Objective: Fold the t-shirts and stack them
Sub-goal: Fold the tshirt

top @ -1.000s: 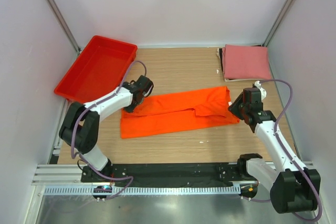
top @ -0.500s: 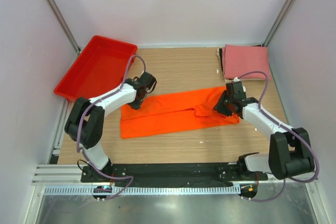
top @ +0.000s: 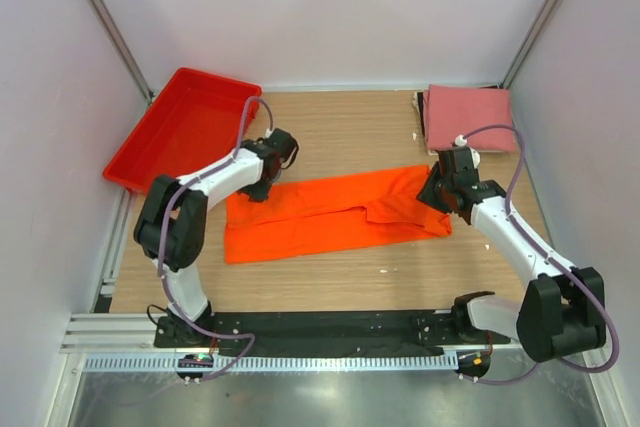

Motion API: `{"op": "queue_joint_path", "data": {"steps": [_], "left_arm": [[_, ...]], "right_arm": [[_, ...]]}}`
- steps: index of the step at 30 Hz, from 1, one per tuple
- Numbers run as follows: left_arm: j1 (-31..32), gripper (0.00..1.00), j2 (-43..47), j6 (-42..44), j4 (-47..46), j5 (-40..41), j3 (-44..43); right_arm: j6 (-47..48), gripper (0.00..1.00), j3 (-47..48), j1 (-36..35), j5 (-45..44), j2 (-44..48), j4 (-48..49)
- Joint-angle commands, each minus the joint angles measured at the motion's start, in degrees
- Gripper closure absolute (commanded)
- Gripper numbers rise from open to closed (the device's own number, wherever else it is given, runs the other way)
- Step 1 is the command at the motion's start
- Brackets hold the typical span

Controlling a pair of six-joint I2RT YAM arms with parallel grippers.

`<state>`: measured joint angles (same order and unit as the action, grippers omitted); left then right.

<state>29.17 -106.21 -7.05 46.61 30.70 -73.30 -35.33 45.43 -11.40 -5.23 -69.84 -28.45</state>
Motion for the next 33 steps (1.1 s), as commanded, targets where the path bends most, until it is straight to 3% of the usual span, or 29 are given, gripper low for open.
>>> {"op": "queue_joint_path", "data": {"steps": [1, 4, 5, 9, 15, 18, 26, 33], "left_arm": [[0.1, 0.65, 7.5, -1.6, -0.1, -6.0, -4.7], [1.0, 0.64, 10.5, -4.3, -1.8, -24.7, -5.8], [1.4, 0.66, 11.2, -5.5, -2.9, -35.2, -5.1], [6.0, 0.66, 16.5, -15.6, -20.4, -48.9, 2.0], [12.5, 0.60, 13.7, -28.2, -36.8, -48.5, 7.8], [15.7, 0.59, 9.6, -29.4, -41.8, -46.7, 7.8], [19.3, 0.58, 0.5, -31.9, -50.8, -41.9, 4.8], [20.6, 0.59, -4.9, -32.3, -50.6, -39.8, 1.4]], "right_arm": [[1.4, 0.64, 2.1, 0.0, 2.1, 2.4, -1.3], [0.0, 0.64, 2.6, 0.1, 3.8, -0.2, -3.2], [-0.8, 0.63, 2.5, 0.1, 3.0, -0.6, -4.2], [-4.0, 0.60, 0.4, 0.5, 1.7, -2.5, -1.9], [-6.5, 0.58, -0.7, 0.9, -0.1, -5.6, -0.7], [-7.3, 0.56, -2.1, 1.2, -1.6, -5.2, 0.4], [-10.2, 0.55, -5.5, 2.1, 0.3, -4.0, 3.5], [-13.4, 0.55, -8.3, 2.0, 0.5, -1.2, 5.8]]}}
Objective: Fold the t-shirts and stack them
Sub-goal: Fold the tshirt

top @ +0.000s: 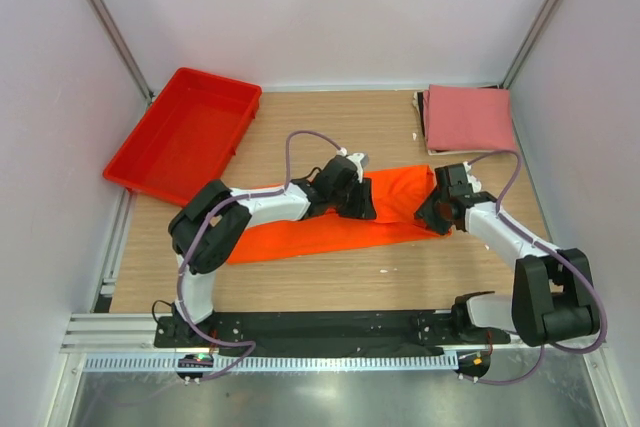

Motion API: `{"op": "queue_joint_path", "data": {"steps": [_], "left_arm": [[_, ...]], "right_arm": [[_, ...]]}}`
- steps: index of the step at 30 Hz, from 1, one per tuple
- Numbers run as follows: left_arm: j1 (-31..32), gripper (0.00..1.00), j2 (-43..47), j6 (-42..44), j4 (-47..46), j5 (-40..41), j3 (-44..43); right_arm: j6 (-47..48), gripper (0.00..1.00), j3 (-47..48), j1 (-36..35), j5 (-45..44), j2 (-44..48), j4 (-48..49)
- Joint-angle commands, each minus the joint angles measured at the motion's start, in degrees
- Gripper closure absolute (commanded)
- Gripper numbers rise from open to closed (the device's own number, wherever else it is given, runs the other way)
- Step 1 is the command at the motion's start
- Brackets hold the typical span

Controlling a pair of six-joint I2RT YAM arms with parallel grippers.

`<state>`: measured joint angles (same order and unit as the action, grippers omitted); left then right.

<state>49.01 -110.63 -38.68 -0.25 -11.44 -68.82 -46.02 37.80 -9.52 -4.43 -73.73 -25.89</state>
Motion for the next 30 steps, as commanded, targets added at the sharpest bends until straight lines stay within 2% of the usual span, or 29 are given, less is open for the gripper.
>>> {"op": "queue_joint_path", "data": {"steps": [1, 7, 13, 16, 17, 18, 24, 27, 28, 30], "left_arm": [[0.7, 0.59, -1.1, -0.6, -3.5, 2.5, -3.1], [0.9, 0.60, -2.8, -0.3, -3.4, 3.2, -3.6], [1.0, 0.70, -3.7, -0.3, -4.1, 2.8, -4.8], [1.0, 0.90, -3.5, -0.7, -4.2, 1.4, -5.4], [1.1, 1.00, -3.3, -1.2, -4.2, 0.6, -5.9], [1.1, 1.00, -2.7, -1.6, -3.8, 0.5, -6.2], [1.3, 1.00, -1.9, -1.8, 2.9, 1.0, -10.3], [1.6, 1.00, -2.7, -1.1, 5.3, 2.1, -10.5], [1.6, 1.00, -2.9, -1.3, 5.3, 2.0, -10.3], [1.7, 1.00, -3.7, -2.0, 5.4, 1.5, -10.0]], "right_arm": [[-3.1, 0.55, -0.9, 0.1, -0.6, 2.9, 3.2], [-3.7, 0.60, -1.2, 0.1, -0.9, 3.9, 3.5], [-4.4, 0.67, -2.5, 0.2, -0.7, 6.0, 4.0], [-4.5, 0.87, -3.2, 0.1, -0.5, 6.8, 5.1], [-4.4, 0.97, -3.2, 0.2, -0.6, 7.0, 5.1], [-4.3, 0.99, -2.8, 0.2, -0.8, 7.2, 5.0], [-2.5, 0.99, -0.5, 0.2, -2.9, 9.5, 1.0], [-2.1, 0.87, -0.1, 0.2, 0.2, 9.1, -0.3], [-2.1, 0.79, 0.1, 0.2, 0.3, 8.6, -1.0], [-1.6, 0.73, -0.3, 0.2, 0.1, 8.3, -1.4]]}}
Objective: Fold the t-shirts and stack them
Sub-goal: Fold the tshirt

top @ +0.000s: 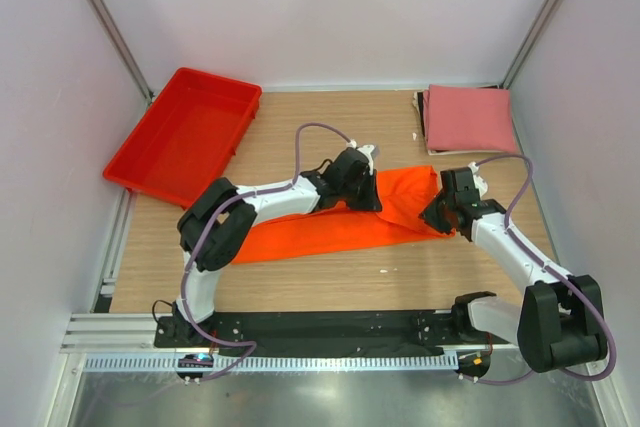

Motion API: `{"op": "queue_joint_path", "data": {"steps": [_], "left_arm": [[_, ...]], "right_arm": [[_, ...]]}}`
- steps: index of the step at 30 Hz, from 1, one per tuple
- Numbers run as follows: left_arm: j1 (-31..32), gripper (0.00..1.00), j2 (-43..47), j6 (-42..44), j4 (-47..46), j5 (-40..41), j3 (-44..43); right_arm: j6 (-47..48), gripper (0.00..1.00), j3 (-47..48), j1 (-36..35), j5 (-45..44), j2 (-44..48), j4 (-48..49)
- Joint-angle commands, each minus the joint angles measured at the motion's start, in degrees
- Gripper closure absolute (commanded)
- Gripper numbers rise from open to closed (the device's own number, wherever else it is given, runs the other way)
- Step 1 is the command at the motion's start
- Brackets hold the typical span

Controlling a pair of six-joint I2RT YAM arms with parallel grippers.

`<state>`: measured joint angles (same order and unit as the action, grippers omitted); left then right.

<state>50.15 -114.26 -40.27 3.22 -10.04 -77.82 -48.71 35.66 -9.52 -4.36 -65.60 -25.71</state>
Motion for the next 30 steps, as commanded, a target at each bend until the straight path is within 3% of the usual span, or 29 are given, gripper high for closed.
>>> {"op": "queue_joint_path", "data": {"steps": [1, 5, 7, 16, 21, 27, 30], "left_arm": [[0.6, 1.00, -0.5, -0.4, 2.0, -0.8, -1.1], [0.8, 0.98, -1.8, -0.5, 3.7, -0.5, -1.3], [0.9, 0.84, -2.0, -0.2, 5.1, 0.4, -1.5], [1.0, 0.66, 1.2, 3.6, 12.9, 3.3, -1.5], [1.0, 0.64, 6.1, 6.5, 13.2, 5.7, 1.9], [-0.2, 0.63, 12.7, 12.1, 24.2, 16.8, 3.2], [-4.0, 0.62, 19.1, 14.8, 25.5, 16.9, 6.9]], "right_arm": [[1.2, 0.70, 1.7, 0.2, -0.6, 0.2, -1.5], [1.5, 0.68, 0.6, 0.2, -1.6, 0.9, -1.7], [1.4, 0.68, -0.1, 0.3, -1.7, 1.2, -1.4], [2.9, 0.68, -0.9, 0.7, -5.6, -2.2, 0.6], [2.9, 0.68, 1.7, 1.1, -6.8, -2.3, 0.6], [2.0, 0.68, 5.2, 2.0, -5.0, -5.6, 0.1], [0.9, 0.68, 7.8, 2.4, -3.8, -6.1, -1.5]]}}
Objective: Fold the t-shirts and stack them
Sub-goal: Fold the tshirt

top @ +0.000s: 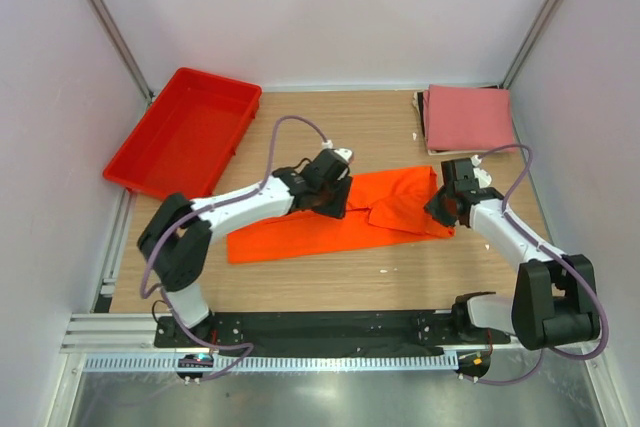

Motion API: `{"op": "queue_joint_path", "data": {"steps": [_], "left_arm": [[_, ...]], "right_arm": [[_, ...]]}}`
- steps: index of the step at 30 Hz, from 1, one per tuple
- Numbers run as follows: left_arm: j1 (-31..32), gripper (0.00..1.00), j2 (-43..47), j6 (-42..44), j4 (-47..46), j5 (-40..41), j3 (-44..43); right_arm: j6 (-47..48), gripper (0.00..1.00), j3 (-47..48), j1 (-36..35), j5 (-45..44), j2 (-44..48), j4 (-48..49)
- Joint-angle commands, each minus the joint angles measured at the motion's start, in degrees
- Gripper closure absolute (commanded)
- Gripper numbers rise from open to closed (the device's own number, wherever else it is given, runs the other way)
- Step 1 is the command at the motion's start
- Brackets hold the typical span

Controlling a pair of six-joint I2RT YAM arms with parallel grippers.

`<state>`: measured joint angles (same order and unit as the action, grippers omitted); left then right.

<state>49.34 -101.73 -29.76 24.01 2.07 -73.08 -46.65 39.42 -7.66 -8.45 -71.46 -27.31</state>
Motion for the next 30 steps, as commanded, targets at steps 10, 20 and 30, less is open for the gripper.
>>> {"op": "queue_joint_path", "data": {"steps": [10, 20, 30], "left_arm": [[-21.6, 0.57, 23.2, 10.2, 11.8, 8.3, 7.8], [-26.0, 0.56, 25.5, 14.4, 17.4, 7.4, 11.5], [-33.1, 0.59, 20.8, 11.9, 11.9, -4.0, 18.5]], "right_arm": [[-6.3, 0.72, 7.5, 0.2, 3.3, -6.0, 1.8], [-2.3, 0.80, 0.5, 5.1, 3.2, -15.1, 8.1], [2.9, 0.78, -1.4, 10.2, 1.9, -12.0, 7.0]]}}
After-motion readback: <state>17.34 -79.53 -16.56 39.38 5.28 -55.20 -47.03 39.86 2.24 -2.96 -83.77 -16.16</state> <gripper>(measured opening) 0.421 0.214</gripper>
